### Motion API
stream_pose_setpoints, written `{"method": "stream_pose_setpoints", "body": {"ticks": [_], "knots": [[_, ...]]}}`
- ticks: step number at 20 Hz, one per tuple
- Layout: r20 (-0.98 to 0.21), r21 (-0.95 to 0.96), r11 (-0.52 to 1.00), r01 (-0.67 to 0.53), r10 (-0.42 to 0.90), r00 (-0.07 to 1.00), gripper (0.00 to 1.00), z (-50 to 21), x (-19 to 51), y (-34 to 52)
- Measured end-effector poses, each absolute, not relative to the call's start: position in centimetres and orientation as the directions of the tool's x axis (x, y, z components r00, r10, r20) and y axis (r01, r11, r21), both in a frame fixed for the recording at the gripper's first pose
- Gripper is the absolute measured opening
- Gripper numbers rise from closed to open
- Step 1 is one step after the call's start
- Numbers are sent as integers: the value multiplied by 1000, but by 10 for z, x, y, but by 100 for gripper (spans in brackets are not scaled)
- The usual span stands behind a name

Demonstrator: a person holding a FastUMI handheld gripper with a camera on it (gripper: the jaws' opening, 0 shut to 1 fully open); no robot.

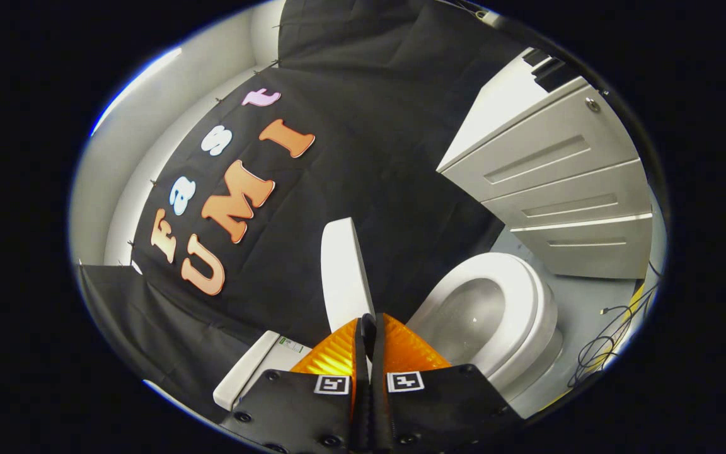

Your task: Open the toilet lid.

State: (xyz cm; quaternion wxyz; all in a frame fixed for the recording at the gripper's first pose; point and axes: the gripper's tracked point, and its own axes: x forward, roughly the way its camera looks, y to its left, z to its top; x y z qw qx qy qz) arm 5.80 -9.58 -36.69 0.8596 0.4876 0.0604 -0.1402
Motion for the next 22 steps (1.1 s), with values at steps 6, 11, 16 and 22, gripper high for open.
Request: {"method": "stream_pose_setpoints", "body": {"ticks": [6,11,16,22], "knots": [[-213,735,611,294,-203,956,8,-329,77,-67],[-192,669,703,243,-153,969,8,-295,90,-21],[-170,591,786,181,-98,981,8,-270,103,33],[-158,488,867,101,-26,987,8,-255,108,93]]}}
